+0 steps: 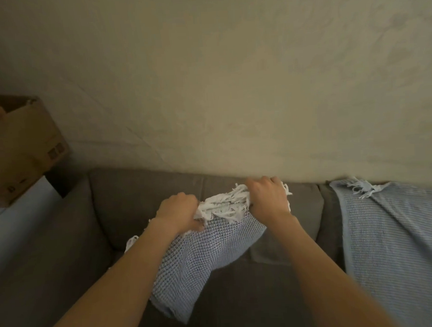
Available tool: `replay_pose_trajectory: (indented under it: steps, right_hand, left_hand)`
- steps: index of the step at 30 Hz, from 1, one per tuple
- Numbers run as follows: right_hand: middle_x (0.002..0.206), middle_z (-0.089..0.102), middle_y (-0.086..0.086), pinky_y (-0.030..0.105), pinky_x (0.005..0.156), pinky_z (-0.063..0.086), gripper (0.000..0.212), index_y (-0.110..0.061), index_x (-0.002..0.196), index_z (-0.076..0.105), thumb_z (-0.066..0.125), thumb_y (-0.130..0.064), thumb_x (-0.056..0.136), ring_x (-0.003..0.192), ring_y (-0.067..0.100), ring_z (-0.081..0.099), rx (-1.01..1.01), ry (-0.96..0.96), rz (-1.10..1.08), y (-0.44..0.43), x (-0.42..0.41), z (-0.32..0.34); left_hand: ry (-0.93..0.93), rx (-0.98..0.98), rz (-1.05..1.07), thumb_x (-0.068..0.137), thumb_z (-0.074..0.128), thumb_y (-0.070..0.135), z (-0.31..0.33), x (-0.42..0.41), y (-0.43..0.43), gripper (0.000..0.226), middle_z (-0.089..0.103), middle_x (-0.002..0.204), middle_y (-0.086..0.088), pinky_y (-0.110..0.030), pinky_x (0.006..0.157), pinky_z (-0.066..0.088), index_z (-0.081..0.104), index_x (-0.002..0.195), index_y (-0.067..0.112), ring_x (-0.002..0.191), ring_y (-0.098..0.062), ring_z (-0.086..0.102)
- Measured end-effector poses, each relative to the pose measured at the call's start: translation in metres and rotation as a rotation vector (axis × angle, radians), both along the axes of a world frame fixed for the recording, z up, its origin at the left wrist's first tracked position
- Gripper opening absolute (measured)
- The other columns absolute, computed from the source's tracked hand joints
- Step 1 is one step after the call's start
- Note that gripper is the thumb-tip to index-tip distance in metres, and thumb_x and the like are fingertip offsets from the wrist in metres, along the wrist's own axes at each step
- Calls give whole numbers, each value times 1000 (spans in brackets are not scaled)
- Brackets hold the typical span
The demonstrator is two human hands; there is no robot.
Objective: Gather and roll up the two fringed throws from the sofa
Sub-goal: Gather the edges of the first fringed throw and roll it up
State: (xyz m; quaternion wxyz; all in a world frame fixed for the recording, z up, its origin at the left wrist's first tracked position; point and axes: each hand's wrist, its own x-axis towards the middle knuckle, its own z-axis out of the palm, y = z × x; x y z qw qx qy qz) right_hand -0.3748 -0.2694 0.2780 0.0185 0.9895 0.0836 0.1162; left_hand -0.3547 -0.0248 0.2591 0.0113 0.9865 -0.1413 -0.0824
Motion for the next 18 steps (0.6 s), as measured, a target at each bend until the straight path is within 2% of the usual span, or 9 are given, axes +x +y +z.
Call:
replay_pose_trajectory:
  steps: [2, 4, 6, 8, 11, 13, 14, 16, 18]
  right_hand:
    - [84, 68, 3, 38, 76, 46, 23, -17, 98, 57, 64, -15, 76, 81, 31, 65, 34, 24, 18, 0, -2, 1]
    - [83, 65, 3, 34, 65, 43, 27, -19, 100, 56, 64, -24, 75, 77, 33, 66, 80, 67, 25, -1, -2, 5]
    - [80, 59, 1, 33, 63, 43, 28, -21, 99, 54, 63, -26, 72, 78, 33, 66, 81, 131, 52, -4, -2, 11]
    - [78, 54, -1, 33, 63, 44, 25, -24, 93, 50, 62, -26, 72, 80, 34, 67, 76, 182, 71, -7, -1, 17]
    - [86, 63, 4, 34, 65, 46, 21, -24, 86, 49, 63, -34, 74, 85, 36, 68, 60, 210, 60, -8, 0, 21]
    - [87, 66, 4, 35, 64, 47, 23, -23, 81, 50, 64, -39, 73, 82, 34, 68, 55, 255, 71, -3, -1, 17]
    - [81, 64, 3, 36, 60, 49, 24, -21, 77, 49, 64, -40, 72, 77, 32, 67, 85, 297, 95, 1, -2, 13]
    - [71, 62, 0, 41, 54, 55, 23, -18, 73, 53, 66, -37, 69, 66, 25, 65, 257, 418, 176, 9, -8, 1]
    - [77, 67, 0, 44, 61, 59, 23, -16, 83, 60, 70, -32, 70, 69, 19, 67, 438, 526, 209, 16, -14, -12]
  left_hand:
    - [19, -25, 107, 82, 79, 65, 2, 2, 4, 50, 69, 100, -3, -34, 72, 52, 69, 102, 20, 87, -24, 67]
    - [96, -142, 212, 85, 75, 65, 3, 4, 9, 47, 71, 89, -3, -31, 66, 49, 67, 85, 18, 76, -21, 65]
    - [176, -237, 263, 91, 71, 48, 8, 3, 10, 38, 67, 79, -3, -30, 60, 45, 61, 75, 15, 73, -23, 66]
    - [195, -333, 333, 95, 63, 33, 11, 2, 7, 29, 66, 77, -4, -31, 59, 42, 61, 74, 13, 74, -25, 65]
    - [240, -555, 467, 96, 61, 31, 9, 7, -1, 25, 72, 91, -10, -35, 71, 51, 70, 86, 10, 88, -31, 69]
    - [335, -800, 632, 88, 71, 31, -2, 15, -5, 24, 76, 103, -15, -39, 79, 61, 77, 99, 10, 91, -31, 73]
    - [400, -952, 725, 85, 74, 27, -3, 16, -7, 24, 77, 107, -19, -39, 77, 62, 78, 103, 11, 88, -30, 73]
    - [464, -1202, 837, 95, 62, 10, 2, 13, -15, 19, 75, 106, -25, -39, 69, 59, 72, 111, 5, 79, -32, 72]
    - [455, -1305, 883, 103, 48, 0, 6, 10, -22, 21, 73, 101, -23, -40, 68, 60, 66, 115, 1, 77, -33, 72]
